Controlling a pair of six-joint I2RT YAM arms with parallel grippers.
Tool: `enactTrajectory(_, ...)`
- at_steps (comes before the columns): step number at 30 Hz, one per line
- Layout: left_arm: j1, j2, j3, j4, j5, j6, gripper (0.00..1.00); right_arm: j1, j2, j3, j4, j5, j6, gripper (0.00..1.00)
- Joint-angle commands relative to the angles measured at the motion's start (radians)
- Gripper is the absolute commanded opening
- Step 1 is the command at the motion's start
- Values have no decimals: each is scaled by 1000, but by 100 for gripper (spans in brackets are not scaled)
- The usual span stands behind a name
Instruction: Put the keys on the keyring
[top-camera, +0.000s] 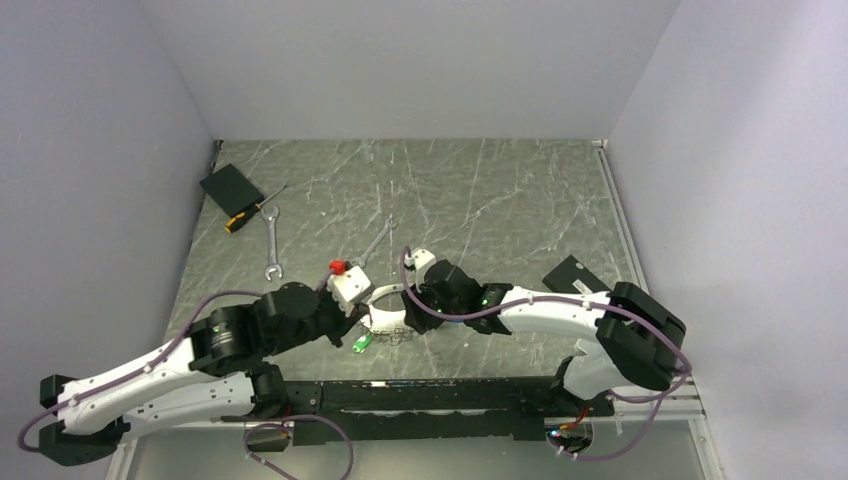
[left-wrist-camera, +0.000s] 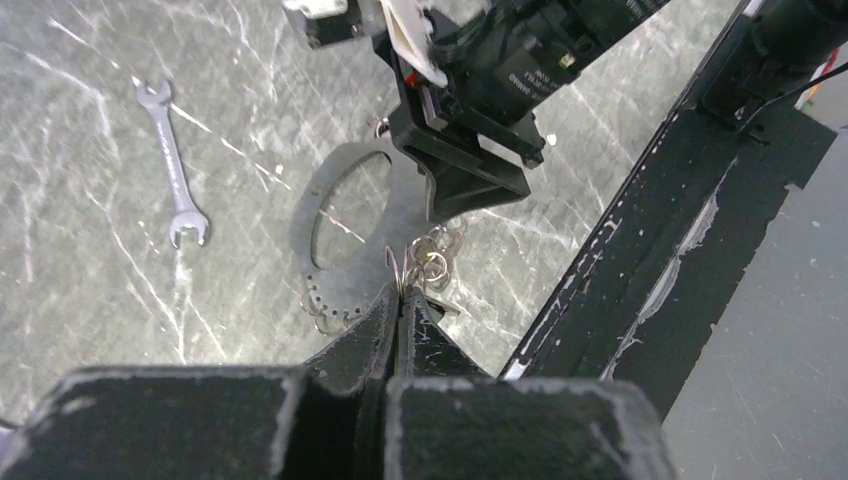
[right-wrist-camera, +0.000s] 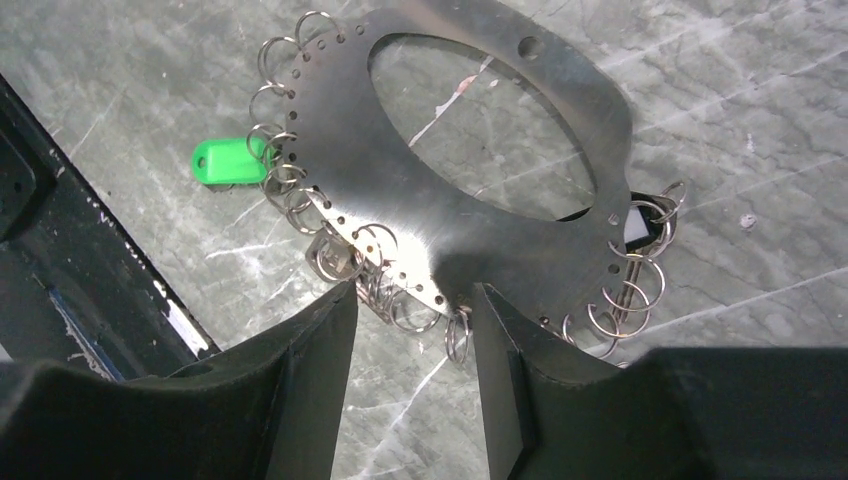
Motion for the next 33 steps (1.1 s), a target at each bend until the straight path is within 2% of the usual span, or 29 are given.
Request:
enactTrajectory(1,-6,97,14,47,-42,-61,0,-26,-12,27,28,-24,35,48)
enactTrajectory(6,-6,100,19,47,-76,-40,0,-25,22,33,49,-148,29,40)
enactTrajectory(14,-6,30,12,47,-87,-25,0,-24,137,114,5,-200,9,31)
enactTrajectory(27,-6,1,8,24,-101,-29,0,-20,222,143,-53,-211,13,27)
enactTrajectory(30,-6,1,9,22,-100,-30,0,-19,226,146,-58,-212,13,24)
enactTrajectory(33,-6,0,9,22,-101,-29,0,-17,228,149,-60,-212,11,13)
